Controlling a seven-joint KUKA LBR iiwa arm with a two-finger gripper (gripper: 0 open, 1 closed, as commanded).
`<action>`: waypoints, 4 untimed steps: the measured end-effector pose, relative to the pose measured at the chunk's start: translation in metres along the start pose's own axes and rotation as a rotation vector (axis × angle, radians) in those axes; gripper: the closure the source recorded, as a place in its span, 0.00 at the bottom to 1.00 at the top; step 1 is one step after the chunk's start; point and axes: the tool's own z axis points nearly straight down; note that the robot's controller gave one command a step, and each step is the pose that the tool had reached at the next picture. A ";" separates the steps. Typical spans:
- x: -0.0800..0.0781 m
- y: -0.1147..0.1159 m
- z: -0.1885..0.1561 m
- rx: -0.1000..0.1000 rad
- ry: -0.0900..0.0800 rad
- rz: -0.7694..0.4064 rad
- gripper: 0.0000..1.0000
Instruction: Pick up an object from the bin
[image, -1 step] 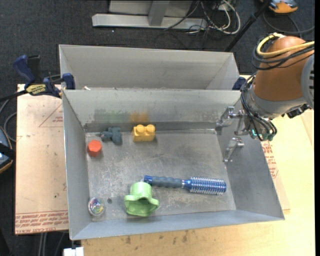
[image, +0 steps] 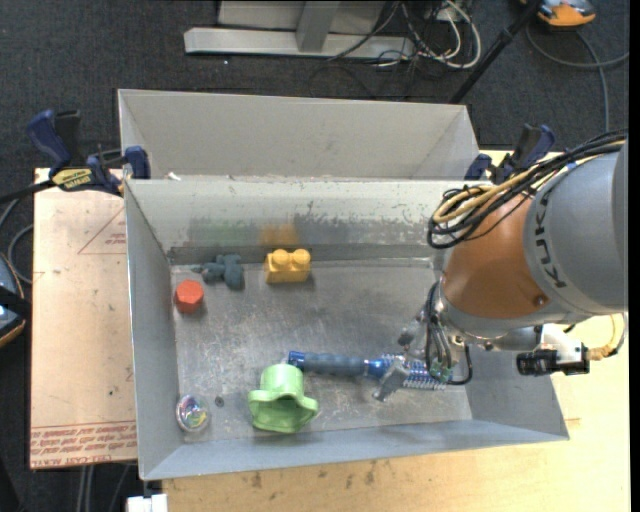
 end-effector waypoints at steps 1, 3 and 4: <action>-0.003 0.000 -0.003 -0.003 -0.007 -0.001 1.00; -0.009 0.014 -0.112 -0.001 -0.012 -0.474 0.00; -0.020 -0.037 0.029 0.001 -0.010 -0.789 0.00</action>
Offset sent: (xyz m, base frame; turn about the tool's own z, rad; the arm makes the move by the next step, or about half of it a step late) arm 0.0000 0.0000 0.0000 0.0000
